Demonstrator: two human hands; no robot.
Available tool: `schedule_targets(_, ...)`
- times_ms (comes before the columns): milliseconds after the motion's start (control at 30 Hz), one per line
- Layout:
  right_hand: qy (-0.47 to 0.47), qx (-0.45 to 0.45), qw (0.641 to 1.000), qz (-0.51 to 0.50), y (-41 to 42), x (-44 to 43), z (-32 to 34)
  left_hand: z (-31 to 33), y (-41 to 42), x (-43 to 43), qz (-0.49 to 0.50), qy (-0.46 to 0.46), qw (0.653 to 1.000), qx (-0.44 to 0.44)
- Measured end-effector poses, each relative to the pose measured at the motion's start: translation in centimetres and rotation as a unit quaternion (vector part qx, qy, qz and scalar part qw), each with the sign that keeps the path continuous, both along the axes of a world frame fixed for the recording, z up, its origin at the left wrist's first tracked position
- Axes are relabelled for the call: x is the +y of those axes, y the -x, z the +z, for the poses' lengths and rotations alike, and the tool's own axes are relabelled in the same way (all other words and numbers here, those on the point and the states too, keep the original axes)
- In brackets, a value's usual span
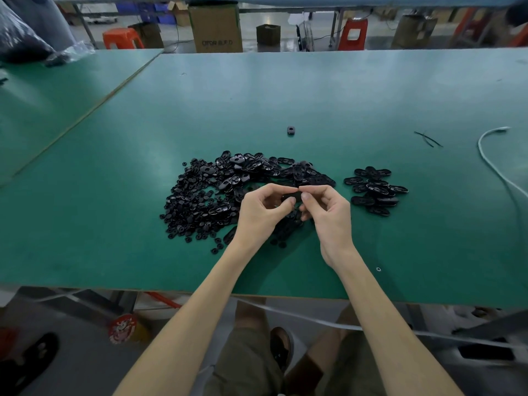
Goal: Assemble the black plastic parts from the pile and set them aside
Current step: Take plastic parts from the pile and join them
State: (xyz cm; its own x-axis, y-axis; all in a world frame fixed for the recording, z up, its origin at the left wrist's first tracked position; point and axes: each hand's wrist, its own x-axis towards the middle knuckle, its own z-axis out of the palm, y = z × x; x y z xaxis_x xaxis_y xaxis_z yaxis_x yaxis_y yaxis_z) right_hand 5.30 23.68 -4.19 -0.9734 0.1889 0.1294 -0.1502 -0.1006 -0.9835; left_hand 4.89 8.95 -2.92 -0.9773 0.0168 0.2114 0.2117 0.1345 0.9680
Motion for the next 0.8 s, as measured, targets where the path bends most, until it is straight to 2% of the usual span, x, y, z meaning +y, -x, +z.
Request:
schedule_targets(267,-0.019,0.000,1.000,0.010,-0.06,-0.02,0.02,-0.06,0.03,-0.03,0.005,-0.004,1.000,-0.003)
schedule_targets(800,-0.055,-0.021,0.998,0.019,0.10,-0.26,-0.01,-0.07,0.22,0.30,0.043,0.054,0.998,-0.008)
